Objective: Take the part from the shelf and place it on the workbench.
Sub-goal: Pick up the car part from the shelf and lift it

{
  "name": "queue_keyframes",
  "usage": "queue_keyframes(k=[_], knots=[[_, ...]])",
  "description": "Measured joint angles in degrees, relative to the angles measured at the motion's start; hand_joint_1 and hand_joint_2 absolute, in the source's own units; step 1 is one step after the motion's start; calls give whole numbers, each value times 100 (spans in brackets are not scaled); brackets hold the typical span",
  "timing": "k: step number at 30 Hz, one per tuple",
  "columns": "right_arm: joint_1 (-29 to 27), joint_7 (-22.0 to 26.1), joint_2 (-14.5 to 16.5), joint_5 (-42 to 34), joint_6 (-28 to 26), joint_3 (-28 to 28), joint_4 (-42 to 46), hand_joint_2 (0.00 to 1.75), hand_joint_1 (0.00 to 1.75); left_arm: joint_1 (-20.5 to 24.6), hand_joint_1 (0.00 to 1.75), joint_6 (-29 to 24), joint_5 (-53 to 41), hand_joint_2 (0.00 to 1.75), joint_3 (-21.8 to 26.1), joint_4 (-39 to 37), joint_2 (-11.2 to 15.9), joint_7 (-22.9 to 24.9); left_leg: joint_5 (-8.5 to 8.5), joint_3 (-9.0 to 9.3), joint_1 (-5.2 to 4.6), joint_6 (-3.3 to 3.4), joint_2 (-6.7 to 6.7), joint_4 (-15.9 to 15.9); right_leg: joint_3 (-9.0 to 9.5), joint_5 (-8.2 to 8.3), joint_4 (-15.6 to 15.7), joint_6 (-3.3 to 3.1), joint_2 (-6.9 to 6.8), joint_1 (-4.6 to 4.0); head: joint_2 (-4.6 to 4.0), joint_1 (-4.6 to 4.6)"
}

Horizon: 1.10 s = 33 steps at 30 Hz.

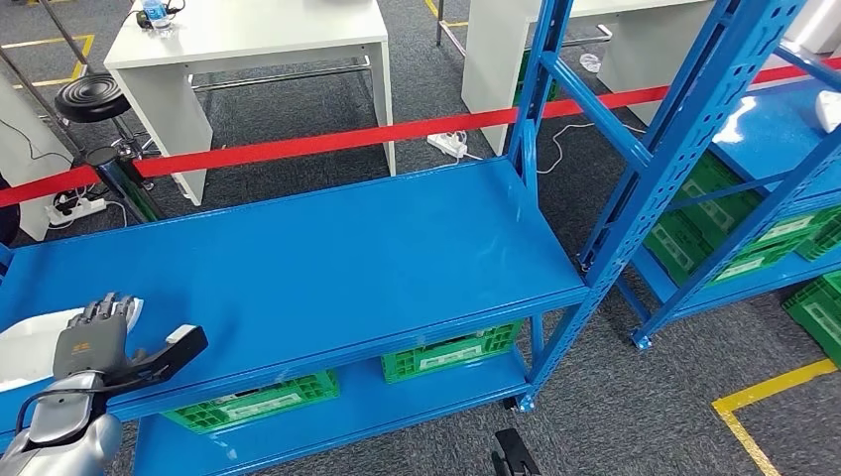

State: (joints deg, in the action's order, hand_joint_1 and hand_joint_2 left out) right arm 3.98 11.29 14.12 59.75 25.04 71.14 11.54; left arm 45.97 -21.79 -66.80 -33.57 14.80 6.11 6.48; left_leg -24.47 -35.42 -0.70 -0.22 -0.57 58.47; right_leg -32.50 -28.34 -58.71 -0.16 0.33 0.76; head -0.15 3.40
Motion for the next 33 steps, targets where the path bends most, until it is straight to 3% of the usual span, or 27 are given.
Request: queue_keyframes(k=[12,19,26,33], knots=[[0,53,0,9,1,35,0,0,0,51,175,271,-39,175,-4,-54,110,30,-1,0,0,0,0,-1,2,-4,0,-5,-1,0,0,1],[-2,92,0,38,0,39,0,0,0,82,175,146,-142,175,-20,-49,216,-53,-1,9,0,-1,5,-4,6,-5,0,-6,0,0,0,-1],[-3,64,-1,93,1,39,0,0,0,-22,175,-526,-251,175,-45,-42,301,-371,-1,7,0,-2,5,-5,3,-6,-1,-8,1,0,0,1],[-3,75,-2,126,0,39,0,0,0,-116,175,-1777,-918,175,-39,417,434,-743,-1,5,0,-2,2,-5,1,-8,-1,-11,0,1,0,0]])
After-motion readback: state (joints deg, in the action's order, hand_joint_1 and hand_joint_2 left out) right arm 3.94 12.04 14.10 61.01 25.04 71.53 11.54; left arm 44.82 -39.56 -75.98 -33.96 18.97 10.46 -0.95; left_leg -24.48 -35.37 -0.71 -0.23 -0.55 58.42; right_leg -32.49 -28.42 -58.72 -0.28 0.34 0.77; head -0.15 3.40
